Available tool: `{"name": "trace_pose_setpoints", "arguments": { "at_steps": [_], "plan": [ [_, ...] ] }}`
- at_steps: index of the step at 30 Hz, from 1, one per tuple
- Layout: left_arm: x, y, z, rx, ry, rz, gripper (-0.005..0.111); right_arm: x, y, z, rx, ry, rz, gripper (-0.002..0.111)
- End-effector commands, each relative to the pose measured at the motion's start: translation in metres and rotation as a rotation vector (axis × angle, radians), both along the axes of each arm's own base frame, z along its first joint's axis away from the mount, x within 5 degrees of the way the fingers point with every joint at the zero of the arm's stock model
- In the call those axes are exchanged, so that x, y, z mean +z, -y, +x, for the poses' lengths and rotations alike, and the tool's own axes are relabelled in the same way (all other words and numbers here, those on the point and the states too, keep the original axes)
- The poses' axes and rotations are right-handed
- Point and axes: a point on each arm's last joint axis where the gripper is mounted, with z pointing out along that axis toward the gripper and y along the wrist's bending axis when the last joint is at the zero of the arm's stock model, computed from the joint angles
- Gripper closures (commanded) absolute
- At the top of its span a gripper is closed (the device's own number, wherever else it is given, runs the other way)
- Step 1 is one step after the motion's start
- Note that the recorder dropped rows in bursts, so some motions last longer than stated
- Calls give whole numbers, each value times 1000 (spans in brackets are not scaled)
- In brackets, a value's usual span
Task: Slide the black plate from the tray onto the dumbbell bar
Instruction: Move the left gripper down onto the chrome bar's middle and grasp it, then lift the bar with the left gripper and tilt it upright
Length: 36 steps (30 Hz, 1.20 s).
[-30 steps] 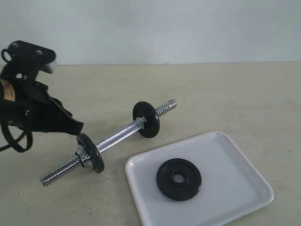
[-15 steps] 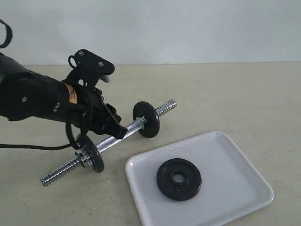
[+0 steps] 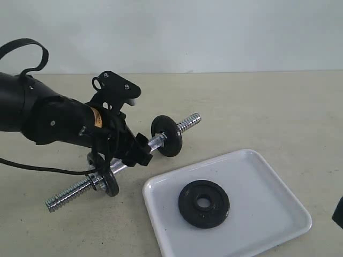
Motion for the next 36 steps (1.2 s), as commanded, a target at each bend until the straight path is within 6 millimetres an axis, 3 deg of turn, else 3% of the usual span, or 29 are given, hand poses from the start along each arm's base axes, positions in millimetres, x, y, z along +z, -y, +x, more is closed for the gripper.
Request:
{"name": "trace_pose_setpoints", "arguments": {
  "at_steps": [1,12,22,30,36],
  "plan": [
    [-10,8,6,6,-5,-16,36,-1,0,0,-2,8,-3,106],
    [-37,20,25,5,-40,6,37,-1,0,0,-1,14,-10,106],
    [-56,20,27,-27,-93,76,66,-1,0,0,-2,18,-12,106],
    [-81,18,24,-33,-184,147,70,-1,0,0,-2,18,-12,106],
    [-90,16,21,-27,-227,172,102,-1,0,0,-2,18,-12,106]
  ]
}}
